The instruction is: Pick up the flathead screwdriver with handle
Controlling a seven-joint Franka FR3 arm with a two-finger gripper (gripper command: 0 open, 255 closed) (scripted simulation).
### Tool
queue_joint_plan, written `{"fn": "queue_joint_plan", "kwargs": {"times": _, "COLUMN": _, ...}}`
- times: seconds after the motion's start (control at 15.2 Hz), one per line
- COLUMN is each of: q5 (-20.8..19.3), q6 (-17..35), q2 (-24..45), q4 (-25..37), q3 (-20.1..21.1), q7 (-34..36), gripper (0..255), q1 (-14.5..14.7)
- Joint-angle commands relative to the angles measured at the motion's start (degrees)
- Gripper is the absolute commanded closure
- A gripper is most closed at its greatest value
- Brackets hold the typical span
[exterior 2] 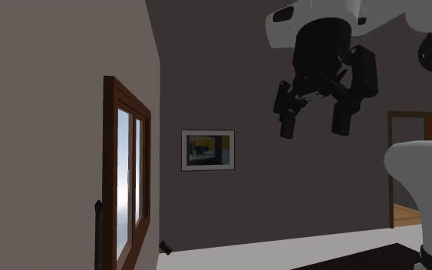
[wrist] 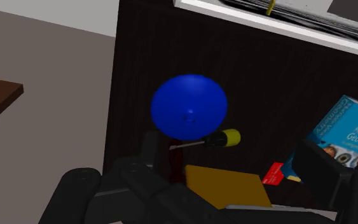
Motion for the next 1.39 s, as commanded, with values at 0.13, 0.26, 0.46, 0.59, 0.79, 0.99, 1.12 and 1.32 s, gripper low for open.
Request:
{"fn": "queue_joint_plan", "kwargs": {"times": 0.13, "q5": 1.3, "q6": 9.8, "q2": 6.9, "q4": -0.5, "q3": -1.3, "q7": -2.2, "gripper": 0, "q1": 0.7}}
{"fn": "queue_joint_plan", "kwargs": {"times": 0.26, "q5": 2.2, "q6": 14.2, "q2": 10.8, "q4": 0.0, "q3": -2.0, "q7": -3.5, "gripper": 0, "q1": 1.2}}
{"fn": "queue_joint_plan", "kwargs": {"times": 0.46, "q5": 4.1, "q6": 20.4, "q2": 17.0, "q4": 1.5, "q3": -3.1, "q7": -5.7, "gripper": 0, "q1": 2.2}}
{"fn": "queue_joint_plan", "kwargs": {"times": 0.59, "q5": 5.7, "q6": 24.1, "q2": 21.2, "q4": 3.1, "q3": -3.9, "q7": -7.5, "gripper": 0, "q1": 3.0}}
{"fn": "queue_joint_plan", "kwargs": {"times": 0.79, "q5": 9.0, "q6": 29.0, "q2": 27.8, "q4": 6.1, "q3": -5.0, "q7": -10.8, "gripper": 0, "q1": 4.3}}
{"fn": "queue_joint_plan", "kwargs": {"times": 0.99, "q5": 13.3, "q6": 33.0, "q2": 34.4, "q4": 10.0, "q3": -5.8, "q7": -14.7, "gripper": 0, "q1": 5.3}}
{"fn": "queue_joint_plan", "kwargs": {"times": 1.12, "q5": 16.6, "q6": 35.1, "q2": 38.9, "q4": 13.0, "q3": -5.9, "q7": -17.7, "gripper": 0, "q1": 5.6}}
{"fn": "queue_joint_plan", "kwargs": {"times": 1.32, "q5": 21.6, "q6": 37.4, "q2": 45.5, "q4": 18.4, "q3": -5.3, "q7": -22.1, "gripper": 0, "q1": 5.4}}
